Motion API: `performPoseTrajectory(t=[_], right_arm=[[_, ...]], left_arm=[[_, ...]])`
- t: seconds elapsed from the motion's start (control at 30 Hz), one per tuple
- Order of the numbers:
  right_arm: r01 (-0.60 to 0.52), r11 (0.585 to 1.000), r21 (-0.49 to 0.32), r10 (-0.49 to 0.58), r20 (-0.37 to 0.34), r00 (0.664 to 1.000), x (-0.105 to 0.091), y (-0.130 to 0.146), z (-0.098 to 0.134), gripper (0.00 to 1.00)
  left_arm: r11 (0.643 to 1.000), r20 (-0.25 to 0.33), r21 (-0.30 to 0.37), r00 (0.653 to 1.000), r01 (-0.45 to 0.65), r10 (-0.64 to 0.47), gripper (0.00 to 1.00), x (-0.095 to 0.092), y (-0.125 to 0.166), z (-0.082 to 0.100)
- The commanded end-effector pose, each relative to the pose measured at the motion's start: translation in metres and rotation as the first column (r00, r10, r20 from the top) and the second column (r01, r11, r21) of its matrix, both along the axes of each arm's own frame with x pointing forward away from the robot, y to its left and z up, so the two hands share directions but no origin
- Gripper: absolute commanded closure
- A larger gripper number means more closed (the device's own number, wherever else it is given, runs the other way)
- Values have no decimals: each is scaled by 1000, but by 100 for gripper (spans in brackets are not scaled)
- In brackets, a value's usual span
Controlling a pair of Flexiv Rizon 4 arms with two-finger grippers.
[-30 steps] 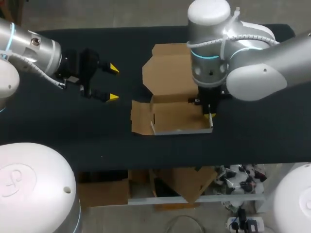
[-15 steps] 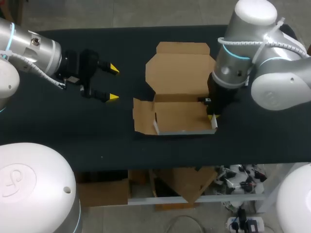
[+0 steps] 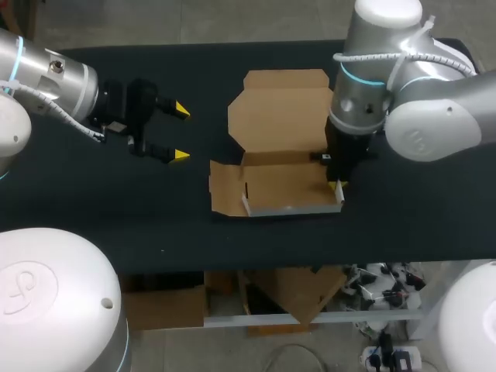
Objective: Assemble the packaging by folding the flat box into shape, placing the metal phone stand inside, and closing the box properly
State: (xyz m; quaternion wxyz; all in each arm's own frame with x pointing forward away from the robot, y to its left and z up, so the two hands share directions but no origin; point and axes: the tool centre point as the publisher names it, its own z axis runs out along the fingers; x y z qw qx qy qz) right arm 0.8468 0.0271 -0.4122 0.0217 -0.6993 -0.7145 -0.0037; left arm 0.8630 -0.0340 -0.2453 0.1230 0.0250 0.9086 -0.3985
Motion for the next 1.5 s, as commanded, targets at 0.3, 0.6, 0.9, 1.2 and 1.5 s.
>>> performPoseTrajectory(t=[0.3, 0.6, 0.9, 1.2, 1.5], right_arm=[[11, 998, -62, -13, -32, 999, 2, 7, -4, 100], [20, 998, -63, -22, -31, 999, 1, 5, -5, 100], [33, 998, -57, -34, -27, 999, 0, 4, -5, 100], [33, 998, -57, -34, -27, 999, 0, 4, -5, 100], [33, 998, -57, -34, -27, 999, 0, 4, -5, 100]], left_arm=[[1000, -3, 3, 1000, 1, -1, 0, 0, 0, 1], [1000, -3, 3, 1000, 1, -1, 0, 0, 0, 1], [1000, -3, 3, 1000, 1, -1, 0, 0, 0, 1], [1000, -3, 3, 1000, 1, -1, 0, 0, 0, 1], [1000, -3, 3, 1000, 1, -1, 0, 0, 0, 1]])
